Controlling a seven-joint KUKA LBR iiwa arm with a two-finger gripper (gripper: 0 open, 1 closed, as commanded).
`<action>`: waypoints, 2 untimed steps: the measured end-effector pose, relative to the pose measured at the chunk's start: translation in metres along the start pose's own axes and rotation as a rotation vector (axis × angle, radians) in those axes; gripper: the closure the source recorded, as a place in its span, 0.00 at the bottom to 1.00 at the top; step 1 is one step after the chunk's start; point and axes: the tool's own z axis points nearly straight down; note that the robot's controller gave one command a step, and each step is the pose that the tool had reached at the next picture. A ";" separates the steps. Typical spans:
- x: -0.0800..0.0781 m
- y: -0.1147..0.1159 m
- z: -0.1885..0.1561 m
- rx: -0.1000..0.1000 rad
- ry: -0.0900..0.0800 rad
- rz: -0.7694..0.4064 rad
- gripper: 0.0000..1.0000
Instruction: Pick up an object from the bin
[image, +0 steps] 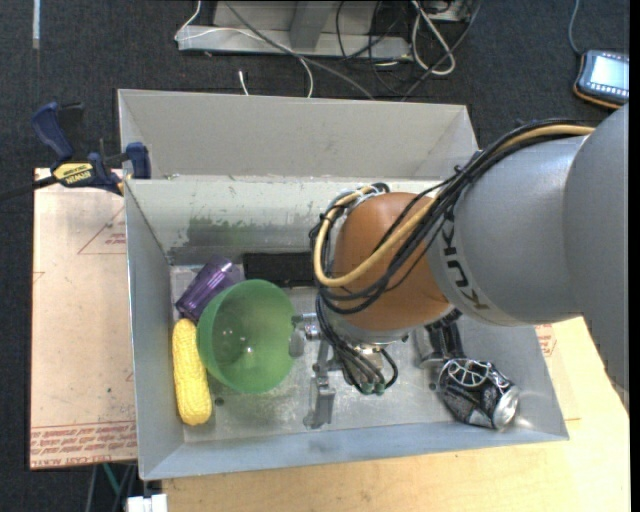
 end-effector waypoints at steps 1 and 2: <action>-0.003 0.001 -0.006 0.000 -0.008 0.006 0.00; 0.003 0.042 0.015 -0.001 -0.004 -0.175 0.00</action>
Offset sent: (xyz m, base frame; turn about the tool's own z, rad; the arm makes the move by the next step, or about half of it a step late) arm -0.0047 0.0392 -0.0131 -0.1717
